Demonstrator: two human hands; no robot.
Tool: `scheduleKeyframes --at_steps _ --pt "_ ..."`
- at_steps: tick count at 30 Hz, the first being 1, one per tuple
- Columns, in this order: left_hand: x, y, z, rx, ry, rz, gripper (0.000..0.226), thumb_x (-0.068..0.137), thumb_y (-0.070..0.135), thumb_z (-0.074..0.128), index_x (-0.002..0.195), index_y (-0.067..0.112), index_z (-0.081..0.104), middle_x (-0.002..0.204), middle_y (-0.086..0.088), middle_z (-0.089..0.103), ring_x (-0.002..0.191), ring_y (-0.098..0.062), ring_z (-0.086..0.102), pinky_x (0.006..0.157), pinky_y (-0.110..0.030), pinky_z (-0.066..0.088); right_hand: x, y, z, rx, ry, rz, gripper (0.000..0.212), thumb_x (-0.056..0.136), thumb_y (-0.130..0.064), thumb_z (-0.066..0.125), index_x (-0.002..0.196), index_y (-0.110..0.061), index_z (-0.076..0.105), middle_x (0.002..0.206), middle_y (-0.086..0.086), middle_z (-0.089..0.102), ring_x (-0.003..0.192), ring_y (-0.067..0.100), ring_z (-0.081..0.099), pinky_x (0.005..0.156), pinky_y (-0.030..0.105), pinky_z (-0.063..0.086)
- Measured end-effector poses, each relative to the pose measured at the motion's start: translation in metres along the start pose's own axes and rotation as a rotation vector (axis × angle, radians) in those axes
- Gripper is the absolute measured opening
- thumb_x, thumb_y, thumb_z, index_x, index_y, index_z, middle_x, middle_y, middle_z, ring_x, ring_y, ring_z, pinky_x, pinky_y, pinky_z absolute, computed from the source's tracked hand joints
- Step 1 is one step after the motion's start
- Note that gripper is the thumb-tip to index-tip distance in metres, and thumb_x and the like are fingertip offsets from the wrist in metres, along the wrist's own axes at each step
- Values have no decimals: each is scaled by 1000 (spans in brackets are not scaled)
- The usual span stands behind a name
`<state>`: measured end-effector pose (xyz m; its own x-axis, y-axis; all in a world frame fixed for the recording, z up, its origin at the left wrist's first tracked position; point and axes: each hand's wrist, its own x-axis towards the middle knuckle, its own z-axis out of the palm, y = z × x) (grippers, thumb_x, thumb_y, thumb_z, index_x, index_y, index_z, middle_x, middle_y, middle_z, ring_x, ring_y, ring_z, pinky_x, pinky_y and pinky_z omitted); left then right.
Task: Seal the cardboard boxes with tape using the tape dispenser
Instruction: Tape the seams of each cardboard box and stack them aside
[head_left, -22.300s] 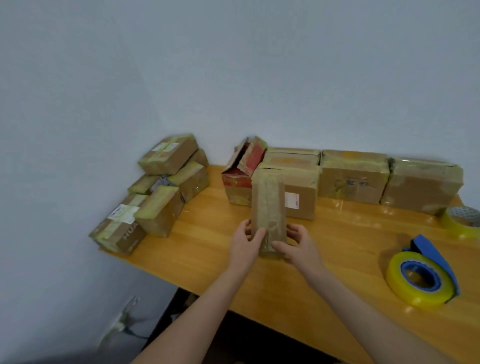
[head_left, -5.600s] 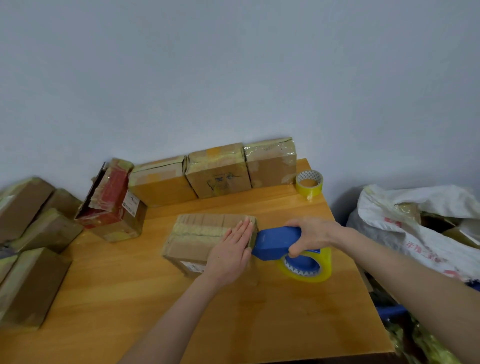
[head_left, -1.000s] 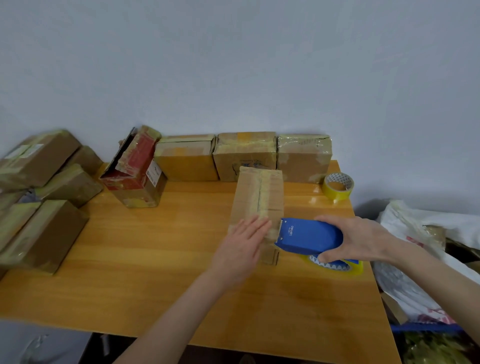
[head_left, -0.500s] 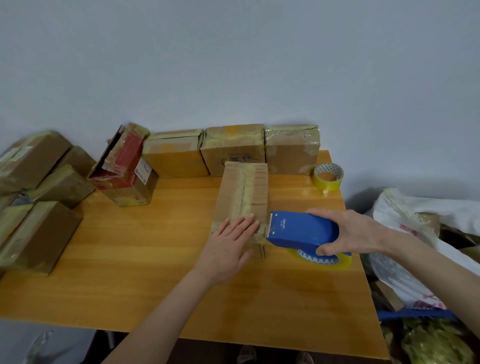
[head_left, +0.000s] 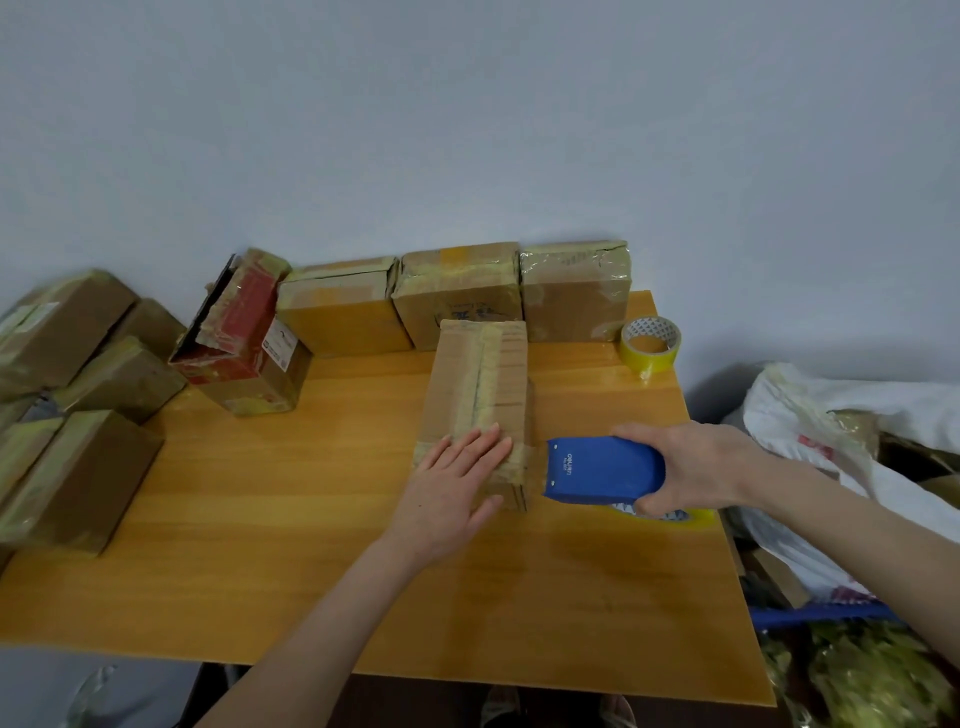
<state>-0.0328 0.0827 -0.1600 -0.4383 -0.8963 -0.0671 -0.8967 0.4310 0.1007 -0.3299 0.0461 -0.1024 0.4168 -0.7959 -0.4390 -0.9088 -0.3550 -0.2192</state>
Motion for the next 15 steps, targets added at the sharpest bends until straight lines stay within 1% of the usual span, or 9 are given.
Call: scheduleKeyframes --at_steps 3,6,9,11,14,15 --pt "0 1 0 4 -10 -4 66 91 57 14 152 35 5 159 14 1 146 -6 -1 118 -30 -6 7 -11 0 -23 -19 4 76 78 -56 62 143 -45 25 97 -17 51 90 11 51 80 31 53" --pt "0 3 -1 1 -11 3 66 90 58 11 151 36 2 159 14 -2 146 -6 -4 117 -29 -9 18 -17 0 -16 -27 -5 77 77 -58 63 143 -46 25 96 -16 49 91 13 51 78 32 51" --pt "1 1 -2 -3 -17 2 66 88 59 8 150 38 -2 158 15 -5 146 -5 -6 116 -28 -11 27 -18 -1 5 -38 -13 78 74 -59 65 142 -45 29 99 -15 51 96 15 54 82 34 52" --pt "1 0 -2 -1 -16 1 66 88 59 8 150 38 -4 158 15 -6 146 -5 -7 116 -28 -11 31 -19 -3 11 -42 -6 78 73 -60 65 141 -45 31 104 -14 53 98 16 55 79 33 50" --pt "-1 0 -2 -10 -28 5 66 88 59 6 149 39 -4 158 15 -6 146 -5 -8 116 -28 -11 36 -21 -2 -3 -66 23 78 72 -63 64 141 -45 33 115 -12 58 104 18 56 78 32 49" --pt "0 1 -2 -14 -31 6 66 87 60 5 149 39 -4 158 15 -6 146 -5 -8 117 -28 -10 36 -21 -3 -6 -60 31 77 71 -63 64 140 -46 35 116 -12 59 103 18 56 78 32 50"
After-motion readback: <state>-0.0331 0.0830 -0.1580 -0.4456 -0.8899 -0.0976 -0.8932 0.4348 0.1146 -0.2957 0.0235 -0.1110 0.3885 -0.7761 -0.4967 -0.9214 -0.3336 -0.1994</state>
